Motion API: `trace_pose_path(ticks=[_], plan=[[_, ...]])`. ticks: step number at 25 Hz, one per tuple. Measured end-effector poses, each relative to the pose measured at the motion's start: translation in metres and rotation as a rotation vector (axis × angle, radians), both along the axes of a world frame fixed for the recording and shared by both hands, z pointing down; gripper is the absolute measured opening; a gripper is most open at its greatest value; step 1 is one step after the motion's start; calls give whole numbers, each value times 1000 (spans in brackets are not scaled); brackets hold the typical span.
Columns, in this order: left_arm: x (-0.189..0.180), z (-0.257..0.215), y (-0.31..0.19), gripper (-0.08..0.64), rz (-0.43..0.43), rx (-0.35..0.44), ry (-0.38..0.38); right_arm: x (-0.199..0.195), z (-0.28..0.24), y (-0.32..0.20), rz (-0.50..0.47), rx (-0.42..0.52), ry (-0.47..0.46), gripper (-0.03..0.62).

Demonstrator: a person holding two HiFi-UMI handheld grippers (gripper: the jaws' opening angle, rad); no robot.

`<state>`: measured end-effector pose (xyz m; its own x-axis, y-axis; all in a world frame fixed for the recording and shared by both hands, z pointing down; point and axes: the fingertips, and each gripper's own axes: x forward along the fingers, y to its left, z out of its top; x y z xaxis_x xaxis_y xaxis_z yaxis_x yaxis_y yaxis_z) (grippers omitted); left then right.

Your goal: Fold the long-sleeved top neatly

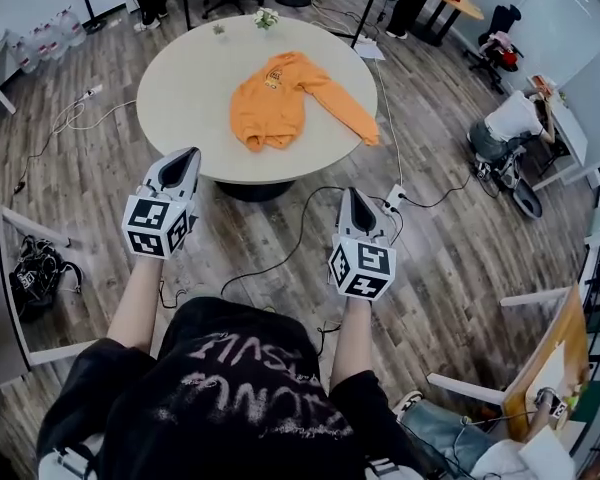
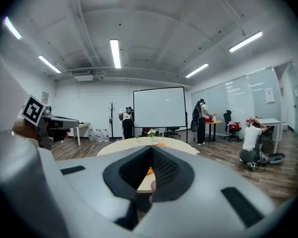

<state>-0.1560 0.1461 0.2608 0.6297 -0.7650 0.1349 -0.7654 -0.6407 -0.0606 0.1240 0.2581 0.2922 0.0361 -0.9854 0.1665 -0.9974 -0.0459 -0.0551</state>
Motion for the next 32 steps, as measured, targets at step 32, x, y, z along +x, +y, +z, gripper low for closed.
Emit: trace_pose_path(ticks=[32], plan=[[58,51,-195,11,36,-100,-23,56,36,-179,32,-107,8,5]])
